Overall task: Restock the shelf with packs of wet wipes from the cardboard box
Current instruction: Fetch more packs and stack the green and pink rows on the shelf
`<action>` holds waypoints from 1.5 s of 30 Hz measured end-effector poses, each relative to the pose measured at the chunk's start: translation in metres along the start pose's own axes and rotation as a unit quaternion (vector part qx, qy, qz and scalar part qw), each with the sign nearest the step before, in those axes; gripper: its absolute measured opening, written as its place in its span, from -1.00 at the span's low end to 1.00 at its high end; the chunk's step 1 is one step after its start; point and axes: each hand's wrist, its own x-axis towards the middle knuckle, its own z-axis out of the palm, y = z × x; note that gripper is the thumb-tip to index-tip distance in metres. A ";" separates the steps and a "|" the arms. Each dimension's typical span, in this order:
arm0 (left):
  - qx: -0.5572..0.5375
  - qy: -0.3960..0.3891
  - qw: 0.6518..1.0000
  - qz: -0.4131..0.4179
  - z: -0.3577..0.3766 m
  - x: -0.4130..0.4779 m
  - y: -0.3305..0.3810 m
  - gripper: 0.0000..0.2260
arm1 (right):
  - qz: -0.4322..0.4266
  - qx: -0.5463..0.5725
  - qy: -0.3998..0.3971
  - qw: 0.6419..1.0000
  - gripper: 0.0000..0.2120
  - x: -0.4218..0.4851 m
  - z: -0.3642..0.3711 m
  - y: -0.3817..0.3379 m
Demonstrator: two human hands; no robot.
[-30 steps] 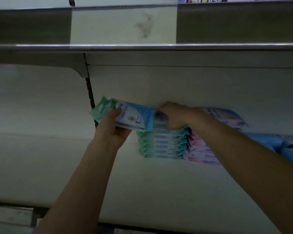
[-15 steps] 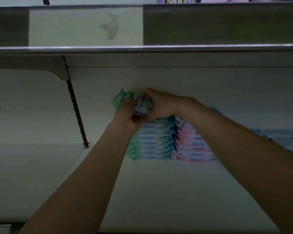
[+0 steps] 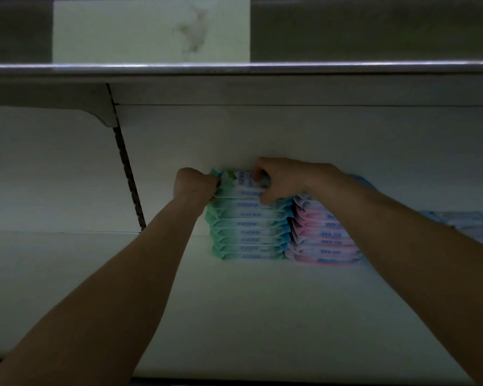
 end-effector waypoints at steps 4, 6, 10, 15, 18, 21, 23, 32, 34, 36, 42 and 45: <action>0.080 0.024 0.993 0.079 0.004 -0.003 -0.003 -0.89 | -0.008 -0.048 -0.002 0.999 -0.54 0.001 0.001 -0.002; 0.136 0.029 0.975 0.170 0.009 -0.008 -0.005 -0.69 | -0.007 -0.082 0.001 0.997 -0.52 0.003 0.005 -0.003; 0.288 -0.104 0.907 0.288 0.018 -0.019 0.000 -0.63 | 0.001 -0.132 0.040 0.990 -0.47 0.003 0.009 -0.007; 0.428 -0.179 0.819 0.338 0.016 -0.009 -0.008 -0.43 | 0.009 -0.183 0.055 0.982 -0.49 0.000 0.012 -0.013; 0.417 -0.167 0.816 0.365 0.022 -0.008 -0.008 -0.47 | 0.014 -0.200 0.080 0.976 -0.50 0.000 0.019 -0.013; 0.446 -0.162 0.800 0.366 0.025 -0.011 -0.007 -0.47 | 0.017 -0.199 0.115 0.973 -0.58 0.000 0.026 -0.012; 0.472 -0.150 0.790 0.361 0.025 -0.014 -0.004 -0.45 | 0.019 -0.193 0.134 0.972 -0.60 -0.002 0.030 -0.012; 0.492 -0.049 0.790 0.363 0.019 -0.026 -0.009 -0.55 | 0.025 -0.176 0.149 0.973 -0.64 -0.017 0.032 -0.019; 0.491 -0.050 0.792 0.359 0.020 -0.025 -0.009 -0.54 | 0.033 -0.170 0.150 0.973 -0.62 -0.017 0.034 -0.021; 0.504 -0.042 0.789 0.349 0.021 -0.026 -0.008 -0.55 | 0.040 -0.167 0.151 0.974 -0.61 -0.017 0.035 -0.022; 0.525 -0.031 0.777 0.346 0.018 -0.033 -0.005 -0.57 | 0.050 -0.155 0.155 0.974 -0.64 -0.023 0.038 -0.028; 0.490 0.006 0.793 0.362 0.008 -0.041 -0.008 -0.54 | 0.051 -0.120 0.159 0.979 -0.61 -0.029 0.035 -0.035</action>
